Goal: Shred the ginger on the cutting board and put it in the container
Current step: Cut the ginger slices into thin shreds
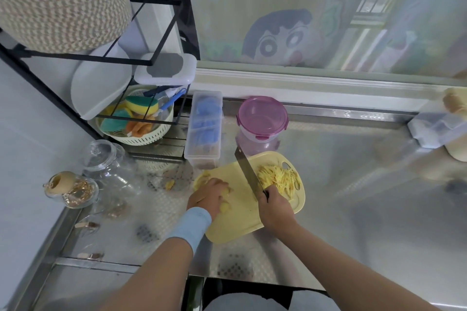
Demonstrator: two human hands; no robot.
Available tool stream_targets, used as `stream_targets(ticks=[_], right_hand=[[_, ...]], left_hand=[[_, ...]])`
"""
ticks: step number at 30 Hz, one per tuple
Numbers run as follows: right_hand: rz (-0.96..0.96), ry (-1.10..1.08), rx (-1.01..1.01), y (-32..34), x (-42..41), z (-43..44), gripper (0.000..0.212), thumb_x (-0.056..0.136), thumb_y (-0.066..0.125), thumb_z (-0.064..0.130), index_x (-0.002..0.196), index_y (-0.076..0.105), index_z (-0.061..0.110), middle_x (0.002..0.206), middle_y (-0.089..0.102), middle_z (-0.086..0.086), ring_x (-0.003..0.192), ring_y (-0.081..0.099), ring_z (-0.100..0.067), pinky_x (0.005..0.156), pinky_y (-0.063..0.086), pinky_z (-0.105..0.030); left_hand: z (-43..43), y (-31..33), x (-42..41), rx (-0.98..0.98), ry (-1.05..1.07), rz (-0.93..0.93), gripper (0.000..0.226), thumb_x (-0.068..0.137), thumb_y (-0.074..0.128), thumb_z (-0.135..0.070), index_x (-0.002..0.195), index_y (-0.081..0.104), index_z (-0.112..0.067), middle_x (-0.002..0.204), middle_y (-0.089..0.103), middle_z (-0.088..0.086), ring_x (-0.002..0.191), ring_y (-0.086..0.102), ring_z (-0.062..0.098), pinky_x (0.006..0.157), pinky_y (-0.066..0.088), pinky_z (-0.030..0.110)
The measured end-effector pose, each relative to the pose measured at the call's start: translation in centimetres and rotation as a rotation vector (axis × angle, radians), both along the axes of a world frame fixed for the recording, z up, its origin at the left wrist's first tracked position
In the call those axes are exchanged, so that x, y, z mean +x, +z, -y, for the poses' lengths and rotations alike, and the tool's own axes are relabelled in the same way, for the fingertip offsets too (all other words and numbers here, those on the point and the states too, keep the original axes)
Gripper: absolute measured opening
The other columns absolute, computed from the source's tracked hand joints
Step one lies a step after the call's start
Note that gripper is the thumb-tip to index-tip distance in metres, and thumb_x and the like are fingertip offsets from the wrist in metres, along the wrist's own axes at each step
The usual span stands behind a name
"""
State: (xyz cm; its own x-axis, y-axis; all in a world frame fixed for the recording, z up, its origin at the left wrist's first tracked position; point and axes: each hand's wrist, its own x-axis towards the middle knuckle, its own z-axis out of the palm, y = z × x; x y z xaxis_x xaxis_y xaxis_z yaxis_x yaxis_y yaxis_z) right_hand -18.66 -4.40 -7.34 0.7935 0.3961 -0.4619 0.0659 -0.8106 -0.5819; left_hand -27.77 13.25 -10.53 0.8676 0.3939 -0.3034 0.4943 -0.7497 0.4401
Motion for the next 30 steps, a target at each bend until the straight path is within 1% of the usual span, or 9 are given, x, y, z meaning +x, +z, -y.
stream_targets(ticks=[3, 7, 11, 15, 19, 21, 25, 28, 30], right_hand=[[0.053, 0.064, -0.047, -0.4, 0.0, 0.6, 0.016, 0.106, 0.034, 0.033, 0.102, 0.044, 0.02, 0.085, 0.059, 0.0, 0.077, 0.057, -0.02, 0.065, 0.042, -0.034], [0.143, 0.14, -0.074, -0.5, -0.3, 1.0, 0.016, 0.104, 0.037, 0.032, 0.103, 0.047, 0.02, 0.09, 0.061, 0.002, 0.079, 0.058, -0.021, 0.069, 0.049, -0.036], [0.173, 0.21, -0.063, -0.6, -1.1, 1.1, 0.018, 0.103, 0.039, 0.03, 0.109, 0.051, 0.019, 0.101, 0.06, 0.001, 0.087, 0.059, -0.023, 0.079, 0.053, -0.042], [0.248, 0.255, -0.102, -0.3, -1.4, 1.4, 0.02, 0.1, 0.042, 0.03, 0.114, 0.053, 0.021, 0.104, 0.06, 0.002, 0.087, 0.061, -0.021, 0.075, 0.054, -0.038], [0.361, 0.321, -0.141, 0.8, 0.3, 2.1, 0.022, 0.096, 0.048, 0.031, 0.114, 0.056, 0.024, 0.102, 0.061, 0.005, 0.086, 0.06, -0.019, 0.066, 0.047, -0.03], [0.407, 0.357, -0.152, 1.3, 1.7, 2.4, 0.022, 0.094, 0.051, 0.032, 0.115, 0.057, 0.026, 0.104, 0.061, 0.008, 0.087, 0.059, -0.017, 0.064, 0.04, -0.028], [0.484, 0.45, -0.124, 1.3, 5.6, 2.6, 0.026, 0.094, 0.053, 0.027, 0.118, 0.061, 0.031, 0.111, 0.065, 0.011, 0.105, 0.059, -0.018, 0.075, 0.04, -0.029], [0.535, 0.556, -0.15, 1.4, 9.0, 2.5, 0.024, 0.099, 0.051, 0.028, 0.12, 0.061, 0.035, 0.113, 0.065, 0.011, 0.105, 0.056, -0.018, 0.089, 0.039, -0.033], [0.566, 0.598, -0.178, 1.3, 11.2, 2.4, 0.026, 0.099, 0.051, 0.024, 0.12, 0.059, 0.038, 0.114, 0.065, 0.014, 0.104, 0.055, -0.017, 0.091, 0.037, -0.033]], left_hand=[[0.4, -0.3, 0.5, 0.075, -0.055, -0.074, 0.041, 0.097, 0.05, -0.02, 0.136, 0.051, -0.03, 0.139, 0.041, -0.002, 0.119, 0.048, 0.022, 0.093, 0.038, 0.023], [1.4, -0.1, 0.0, 0.096, 0.043, -0.135, 0.04, 0.095, 0.052, -0.038, 0.134, 0.051, -0.031, 0.13, 0.046, -0.002, 0.116, 0.051, 0.022, 0.094, 0.043, 0.028], [2.4, 0.1, -1.1, 0.043, 0.131, -0.178, 0.033, 0.088, 0.058, -0.052, 0.112, 0.057, -0.03, 0.116, 0.056, -0.007, 0.103, 0.056, 0.019, 0.084, 0.043, 0.026], [2.4, -0.2, -2.4, -0.007, 0.175, -0.147, 0.021, 0.089, 0.057, -0.046, 0.106, 0.058, -0.032, 0.11, 0.061, -0.008, 0.092, 0.057, 0.017, 0.074, 0.037, 0.022], [2.3, 0.8, -2.1, 0.038, 0.145, -0.091, 0.021, 0.094, 0.049, -0.041, 0.108, 0.063, -0.033, 0.108, 0.063, -0.007, 0.091, 0.057, 0.017, 0.077, 0.044, 0.025], [2.3, 1.6, -1.3, 0.101, 0.195, 0.03, 0.022, 0.096, 0.045, -0.037, 0.106, 0.063, -0.029, 0.109, 0.06, -0.007, 0.093, 0.055, 0.016, 0.078, 0.047, 0.027], [2.1, 2.7, 1.9, 0.156, 0.15, 0.26, 0.018, 0.091, 0.054, -0.023, 0.108, 0.061, -0.022, 0.108, 0.054, -0.004, 0.101, 0.051, 0.018, 0.077, 0.046, 0.03], [1.9, 3.1, 4.1, 0.185, 0.076, 0.31, 0.015, 0.088, 0.058, -0.017, 0.102, 0.062, -0.02, 0.101, 0.053, -0.003, 0.096, 0.05, 0.019, 0.075, 0.046, 0.032], [1.8, 3.1, 5.5, 0.164, 0.052, 0.29, 0.018, 0.091, 0.054, -0.017, 0.108, 0.062, -0.019, 0.106, 0.054, -0.002, 0.1, 0.051, 0.019, 0.082, 0.046, 0.034]])
